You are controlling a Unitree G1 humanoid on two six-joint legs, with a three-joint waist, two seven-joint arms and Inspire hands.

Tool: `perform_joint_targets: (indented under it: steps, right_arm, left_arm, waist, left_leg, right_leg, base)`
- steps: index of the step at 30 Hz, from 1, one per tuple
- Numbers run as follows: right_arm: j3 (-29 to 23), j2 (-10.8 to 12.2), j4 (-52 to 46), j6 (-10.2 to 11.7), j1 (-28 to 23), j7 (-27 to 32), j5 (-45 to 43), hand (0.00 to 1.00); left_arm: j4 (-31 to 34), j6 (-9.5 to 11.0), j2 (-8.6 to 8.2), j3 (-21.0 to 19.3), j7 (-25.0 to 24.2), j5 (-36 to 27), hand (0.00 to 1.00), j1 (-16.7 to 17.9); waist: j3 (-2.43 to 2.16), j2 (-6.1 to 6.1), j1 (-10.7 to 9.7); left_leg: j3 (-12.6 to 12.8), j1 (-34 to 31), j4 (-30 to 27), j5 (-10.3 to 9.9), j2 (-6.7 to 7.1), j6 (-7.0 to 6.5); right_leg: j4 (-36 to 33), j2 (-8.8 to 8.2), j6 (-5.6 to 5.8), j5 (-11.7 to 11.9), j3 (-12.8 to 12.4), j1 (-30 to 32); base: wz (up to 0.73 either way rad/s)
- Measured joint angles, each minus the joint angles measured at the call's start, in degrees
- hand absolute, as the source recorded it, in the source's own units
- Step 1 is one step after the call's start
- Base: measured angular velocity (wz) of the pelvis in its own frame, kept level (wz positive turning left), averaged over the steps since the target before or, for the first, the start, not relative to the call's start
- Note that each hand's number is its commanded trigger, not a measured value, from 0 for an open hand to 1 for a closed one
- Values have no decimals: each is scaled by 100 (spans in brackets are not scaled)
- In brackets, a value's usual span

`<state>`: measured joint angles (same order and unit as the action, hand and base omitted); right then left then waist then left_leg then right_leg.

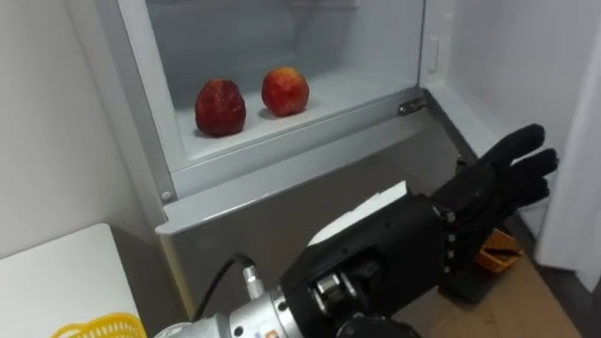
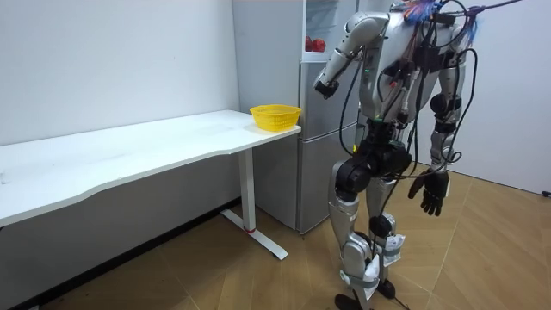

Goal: Retrieve from the upper fridge

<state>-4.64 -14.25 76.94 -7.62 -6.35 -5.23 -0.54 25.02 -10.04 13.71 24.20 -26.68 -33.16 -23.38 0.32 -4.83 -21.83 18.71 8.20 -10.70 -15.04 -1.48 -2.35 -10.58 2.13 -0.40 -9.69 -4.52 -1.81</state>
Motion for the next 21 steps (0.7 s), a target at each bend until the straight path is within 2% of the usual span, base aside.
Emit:
perform_joint_targets:
  steps: [2,6,9,11,16,21]
  right_arm:
    - [0,-24,42,1,4,6,0,0]
    - [1,-43,116,0,0,-1,0,0]
    - [1,-101,120,-26,-13,-97,-1,0]
    - [1,-145,119,-138,36,-120,12,0]
    - [56,-200,110,-186,139,-114,85,0]
    - [125,-196,120,-250,257,-116,263,0]
  left_arm:
    - [-141,-2,-5,111,-20,-8,0,-156]
    - [-316,-2,-43,232,-27,-9,0,-272]
    - [-593,4,-169,364,-7,-25,0,-518]
    - [-802,12,-316,421,73,-36,0,-653]
    - [-1154,14,-648,568,232,-41,0,-940]
    - [-1280,11,-892,675,282,-39,0,-1025]
  waist:
    - [-15,-32,-94]
    - [-7,-71,-229]
    - [0,-89,-335]
    - [7,-100,-420]
    - [57,-180,-474]
    - [55,-204,-491]
  left_leg:
    - [26,25,2,0,8,0]
    - [101,55,-3,0,0,0]
    - [100,71,0,0,-1,0]
    - [101,97,3,0,-2,0]
    - [76,107,183,-19,-14,0]
    - [57,94,197,-19,-21,0]
  right_leg:
    - [-8,-7,5,2,-9,-12]
    - [-17,0,-1,9,-16,-17]
    - [-28,1,1,11,-48,-27]
    - [-44,0,4,14,-64,-38]
    - [-22,17,17,44,-10,-18]
    - [-9,49,7,64,4,-5]
  base:
    - [-6]
    - [-8]
    - [0]
    - [-5]
    - [4]
    - [3]
